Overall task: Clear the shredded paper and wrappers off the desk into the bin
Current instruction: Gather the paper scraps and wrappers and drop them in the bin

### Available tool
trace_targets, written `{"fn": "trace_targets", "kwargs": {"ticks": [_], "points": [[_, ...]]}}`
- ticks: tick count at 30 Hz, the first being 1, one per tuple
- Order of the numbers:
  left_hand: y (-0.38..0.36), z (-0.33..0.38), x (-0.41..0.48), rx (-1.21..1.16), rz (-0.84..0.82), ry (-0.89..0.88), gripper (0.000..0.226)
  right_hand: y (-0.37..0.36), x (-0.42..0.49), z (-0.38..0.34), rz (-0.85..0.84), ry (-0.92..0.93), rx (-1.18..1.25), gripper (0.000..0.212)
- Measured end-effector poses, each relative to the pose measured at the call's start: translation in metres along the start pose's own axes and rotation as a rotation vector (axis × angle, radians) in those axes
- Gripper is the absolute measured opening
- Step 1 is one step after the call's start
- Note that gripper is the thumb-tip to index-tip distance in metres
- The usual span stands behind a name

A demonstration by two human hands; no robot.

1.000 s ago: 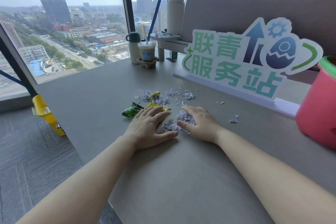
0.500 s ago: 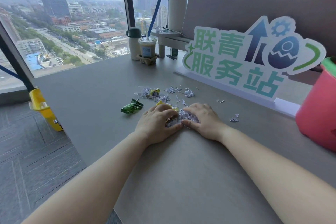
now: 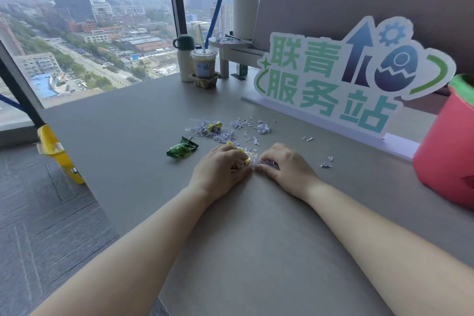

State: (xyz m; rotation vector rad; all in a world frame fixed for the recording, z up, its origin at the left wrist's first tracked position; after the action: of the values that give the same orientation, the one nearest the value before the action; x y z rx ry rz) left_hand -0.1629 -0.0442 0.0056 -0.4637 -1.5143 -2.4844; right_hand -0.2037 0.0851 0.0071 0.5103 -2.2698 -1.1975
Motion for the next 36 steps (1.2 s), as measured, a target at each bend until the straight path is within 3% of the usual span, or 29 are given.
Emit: {"fn": "trace_targets", "kwargs": {"ticks": [7,22,36], "points": [[0.008,0.008,-0.004,-0.014,0.046,-0.047,0.009,0.001,0.0,0.001,0.022,0.0,0.013,0.01],[0.041,0.037,0.008,-0.108,0.157,-0.079,0.021,0.052,-0.005,-0.011,0.091,-0.018,0.085,0.016],[0.046,0.138,0.033,-0.136,0.168,-0.283,0.015,0.144,-0.05,0.014,0.101,-0.144,0.046,0.018]]}}
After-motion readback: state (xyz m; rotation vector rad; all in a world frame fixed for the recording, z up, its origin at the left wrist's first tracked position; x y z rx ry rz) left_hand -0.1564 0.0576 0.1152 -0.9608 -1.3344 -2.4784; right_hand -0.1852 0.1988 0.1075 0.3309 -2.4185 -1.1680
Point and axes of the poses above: each hand's wrist, its own x-axis towards the middle knuckle, its own y-axis out of the back of the hand, z = x × y, the point moved 9 cm from there along x, towards the middle knuckle, and after that the axes turned 1 degree about z, right-handed, at the moved point
